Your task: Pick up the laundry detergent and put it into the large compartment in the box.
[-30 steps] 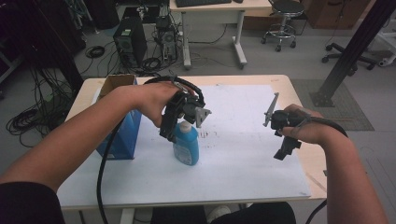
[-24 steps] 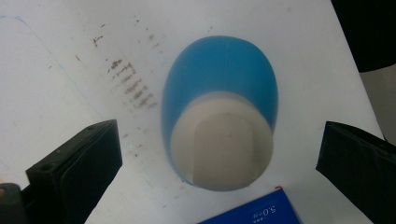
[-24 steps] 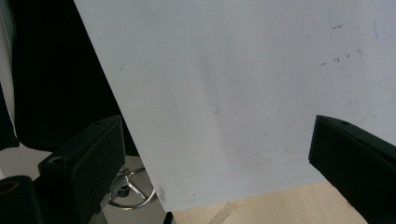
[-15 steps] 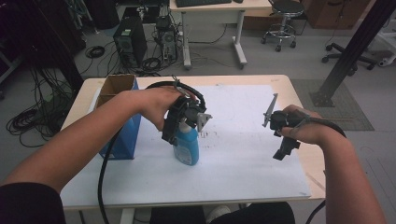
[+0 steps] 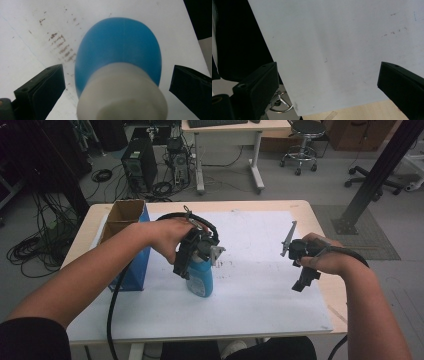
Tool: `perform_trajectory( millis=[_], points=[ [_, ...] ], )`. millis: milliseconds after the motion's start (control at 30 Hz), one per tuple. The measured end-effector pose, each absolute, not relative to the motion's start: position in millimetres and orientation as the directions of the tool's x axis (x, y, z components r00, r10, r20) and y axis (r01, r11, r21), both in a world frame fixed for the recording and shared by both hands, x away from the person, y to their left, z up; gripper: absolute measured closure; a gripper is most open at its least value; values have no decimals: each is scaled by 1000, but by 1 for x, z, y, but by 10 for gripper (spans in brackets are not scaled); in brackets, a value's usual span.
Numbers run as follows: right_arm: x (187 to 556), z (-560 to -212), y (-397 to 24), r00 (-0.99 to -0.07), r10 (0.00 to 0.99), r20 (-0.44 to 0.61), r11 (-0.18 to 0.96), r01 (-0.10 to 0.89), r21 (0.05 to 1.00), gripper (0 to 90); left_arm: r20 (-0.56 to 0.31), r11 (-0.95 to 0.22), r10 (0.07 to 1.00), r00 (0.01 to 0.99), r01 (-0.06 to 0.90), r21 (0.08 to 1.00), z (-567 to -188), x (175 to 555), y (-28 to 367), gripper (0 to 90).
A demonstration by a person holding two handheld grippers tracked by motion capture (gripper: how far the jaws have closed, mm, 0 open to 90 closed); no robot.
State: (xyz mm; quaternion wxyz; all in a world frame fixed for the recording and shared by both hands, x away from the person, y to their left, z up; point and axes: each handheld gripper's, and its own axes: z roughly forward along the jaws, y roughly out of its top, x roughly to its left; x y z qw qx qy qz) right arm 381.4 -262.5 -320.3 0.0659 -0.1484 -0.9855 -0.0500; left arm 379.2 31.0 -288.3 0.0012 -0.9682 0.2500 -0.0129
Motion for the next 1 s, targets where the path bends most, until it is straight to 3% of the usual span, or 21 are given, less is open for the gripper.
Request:
perform_trajectory(
  millis=[367,1000],
  points=[
    [381,-323,-264,-945,293,148,949,307,76,34,50,-874,-487,872,-486,-26,-292,380,30,6],
    [383,-327,-265,-941,301,152,947,314,65,34,58,-883,-469,881,-468,-19,-296,380,31,99]
  ],
)
